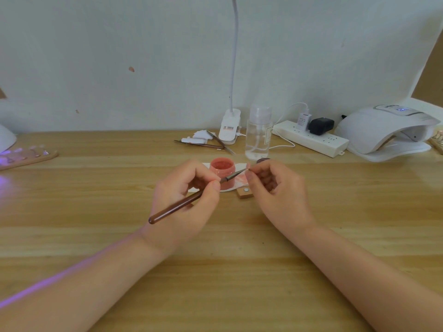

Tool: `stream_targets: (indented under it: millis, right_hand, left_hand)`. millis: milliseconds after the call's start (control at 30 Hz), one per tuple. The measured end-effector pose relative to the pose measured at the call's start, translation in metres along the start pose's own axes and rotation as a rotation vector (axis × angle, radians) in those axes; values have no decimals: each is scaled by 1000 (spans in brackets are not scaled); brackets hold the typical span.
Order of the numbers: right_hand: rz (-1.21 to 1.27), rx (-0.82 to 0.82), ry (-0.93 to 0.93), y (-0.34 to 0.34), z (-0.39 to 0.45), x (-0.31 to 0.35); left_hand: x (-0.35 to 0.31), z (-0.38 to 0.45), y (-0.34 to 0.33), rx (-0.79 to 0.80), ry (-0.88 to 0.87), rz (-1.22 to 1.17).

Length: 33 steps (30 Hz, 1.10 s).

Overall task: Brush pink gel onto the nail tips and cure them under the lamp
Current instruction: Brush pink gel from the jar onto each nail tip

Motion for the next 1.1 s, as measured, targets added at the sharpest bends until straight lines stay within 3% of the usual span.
stream_targets:
  millis: [1100]
  right_hand:
    - [-2, 13, -13, 0, 0, 2]
  left_hand:
    - [4, -2, -2, -17, 73, -31]
Point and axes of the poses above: each hand's wrist, its own z-axis towards the middle knuckle, its own y-axis out of the back of the hand, x = y × z, the point moved 9 cm from there along z, towards the middle knuckle, and after that the axes turned 3 degrees about x, right-handed, at the moved point
